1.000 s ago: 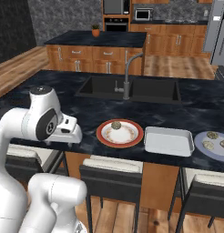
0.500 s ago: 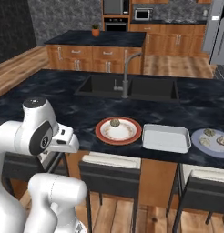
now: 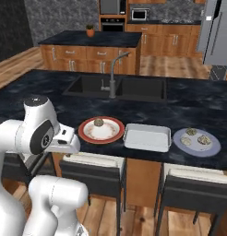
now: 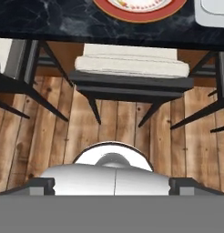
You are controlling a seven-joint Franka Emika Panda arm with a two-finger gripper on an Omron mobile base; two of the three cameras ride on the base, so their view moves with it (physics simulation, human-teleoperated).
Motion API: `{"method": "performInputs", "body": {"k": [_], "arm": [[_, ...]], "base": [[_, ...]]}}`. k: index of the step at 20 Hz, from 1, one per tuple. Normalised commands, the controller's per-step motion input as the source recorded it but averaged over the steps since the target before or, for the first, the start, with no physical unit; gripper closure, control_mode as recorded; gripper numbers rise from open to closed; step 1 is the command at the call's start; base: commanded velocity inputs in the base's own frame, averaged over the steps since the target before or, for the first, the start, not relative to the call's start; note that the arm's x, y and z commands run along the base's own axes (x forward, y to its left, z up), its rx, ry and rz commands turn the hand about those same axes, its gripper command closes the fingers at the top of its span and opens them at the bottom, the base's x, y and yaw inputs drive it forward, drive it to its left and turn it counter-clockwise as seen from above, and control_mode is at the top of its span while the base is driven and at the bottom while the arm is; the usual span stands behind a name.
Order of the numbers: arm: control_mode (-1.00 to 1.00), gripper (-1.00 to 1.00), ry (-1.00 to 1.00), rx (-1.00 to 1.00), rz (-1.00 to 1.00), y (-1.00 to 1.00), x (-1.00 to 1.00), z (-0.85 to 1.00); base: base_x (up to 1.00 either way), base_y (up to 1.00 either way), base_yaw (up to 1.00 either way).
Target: Place two dumplings into each of the tupperware containers and then place the containers in the fridge.
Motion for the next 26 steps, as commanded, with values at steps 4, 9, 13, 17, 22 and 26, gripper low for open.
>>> {"method": "performInputs", "body": {"k": [4, 9, 13, 17, 22, 26], "arm": [[1.00, -1.00, 0.00, 0.00, 0.00, 0.00, 0.00, 0.00], [1.00, -1.00, 0.00, 0.00, 0.00, 0.00, 0.00, 0.00], [1.00, -1.00, 0.00, 0.00, 0.00, 0.00, 0.00, 0.00], [1.00, -1.00, 0.00, 0.00, 0.00, 0.00, 0.00, 0.00], [1.00, -1.00, 0.00, 0.00, 0.00, 0.00, 0.00, 0.00], [1.00, -1.00, 0.00, 0.00, 0.00, 0.00, 0.00, 0.00]], "base": [[0.01, -0.56, 0.00], [0.19, -0.55, 0.00], [0.39, -0.53, 0.00], [0.42, -0.52, 0.00], [0.34, -0.52, 0.00], [0.38, -0.42, 0.00]]}}
